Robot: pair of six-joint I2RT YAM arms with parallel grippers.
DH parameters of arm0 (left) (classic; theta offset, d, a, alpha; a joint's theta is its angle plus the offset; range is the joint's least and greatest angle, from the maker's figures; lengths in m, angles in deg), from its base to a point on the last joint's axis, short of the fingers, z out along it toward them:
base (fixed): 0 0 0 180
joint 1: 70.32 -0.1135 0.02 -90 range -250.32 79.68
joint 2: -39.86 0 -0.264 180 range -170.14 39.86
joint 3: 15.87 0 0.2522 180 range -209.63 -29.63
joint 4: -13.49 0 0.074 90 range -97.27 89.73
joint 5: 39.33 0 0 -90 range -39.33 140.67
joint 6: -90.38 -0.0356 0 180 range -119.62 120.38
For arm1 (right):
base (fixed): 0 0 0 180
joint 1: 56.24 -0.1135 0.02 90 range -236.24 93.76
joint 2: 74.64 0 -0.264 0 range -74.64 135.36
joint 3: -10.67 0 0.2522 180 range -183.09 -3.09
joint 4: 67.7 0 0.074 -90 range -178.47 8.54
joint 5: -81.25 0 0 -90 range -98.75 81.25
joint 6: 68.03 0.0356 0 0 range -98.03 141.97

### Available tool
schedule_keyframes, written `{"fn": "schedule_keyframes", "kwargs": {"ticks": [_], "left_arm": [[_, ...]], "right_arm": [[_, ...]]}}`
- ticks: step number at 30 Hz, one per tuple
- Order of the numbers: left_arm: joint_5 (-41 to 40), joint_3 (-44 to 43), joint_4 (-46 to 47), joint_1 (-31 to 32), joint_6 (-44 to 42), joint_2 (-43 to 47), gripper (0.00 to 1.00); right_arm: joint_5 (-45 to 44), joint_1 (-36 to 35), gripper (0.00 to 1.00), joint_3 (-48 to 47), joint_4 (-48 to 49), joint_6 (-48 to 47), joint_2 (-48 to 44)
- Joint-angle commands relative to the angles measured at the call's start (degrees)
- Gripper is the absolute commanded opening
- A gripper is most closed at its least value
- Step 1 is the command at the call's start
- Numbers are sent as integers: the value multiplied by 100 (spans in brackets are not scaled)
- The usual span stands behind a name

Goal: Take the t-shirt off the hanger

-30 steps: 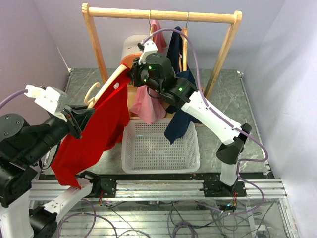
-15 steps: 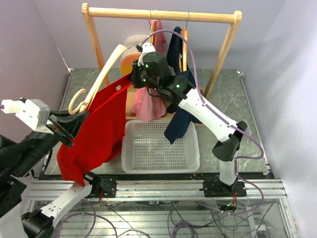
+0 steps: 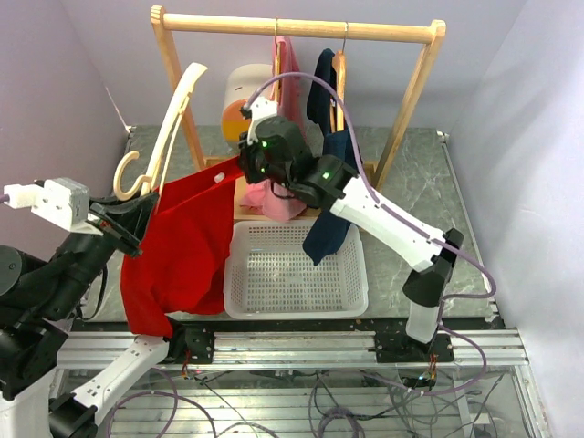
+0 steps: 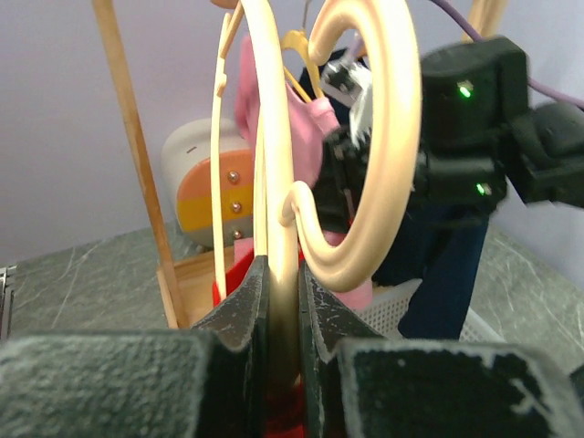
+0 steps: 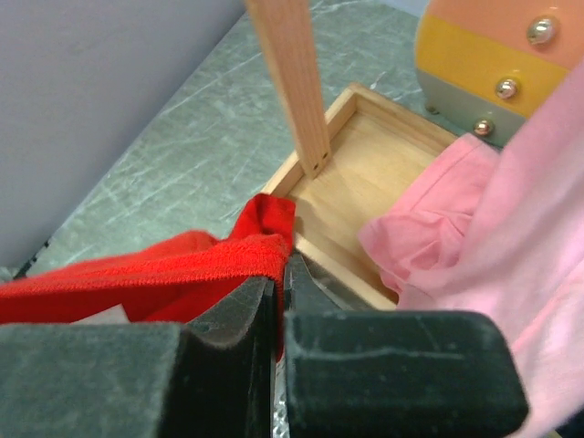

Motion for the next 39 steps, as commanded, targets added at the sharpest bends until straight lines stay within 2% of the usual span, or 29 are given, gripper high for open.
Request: {"fn": "schedule_keyframes", "kwargs": {"ticks": [1, 7, 13, 17, 22, 24, 26, 27, 34, 39], "left_arm": [[-616, 179, 1277, 40, 211, 74, 7], [-1001, 581, 1435, 40, 422, -86, 7], [-1041, 1048, 1512, 39, 797, -302, 7], [-1038, 1028, 1466, 40, 921, -521, 7], [-1277, 952, 1450, 40, 1052, -802, 7], [-1277, 959, 1478, 40, 1132, -889, 7], [-1231, 989, 1529, 39, 1205, -945, 7], [-1204, 996, 1557, 40, 1225, -969, 7], [-1156, 857, 1520, 33, 1173, -1075, 7], [-1170, 897, 1530, 37, 1197, -1077, 7]], "right_arm": [[-397, -407, 0, 330, -31, -393, -458], [202, -933, 0, 1096, 461, -321, -1073], [284, -1192, 0, 830, 347, -440, -1268], [394, -1309, 0, 248, 155, -604, -1292], [672, -1357, 0, -1156, -90, -937, -1144], [636, -1357, 0, -1902, -80, -1123, -1072], [499, -1352, 0, -2213, 62, -1332, -1096], [375, -1353, 0, -2221, 227, -1461, -1202], [-689, -1355, 0, -664, 2211, -2536, -2410], [-1309, -1354, 0, -601, 2966, -3424, -2687]]}}
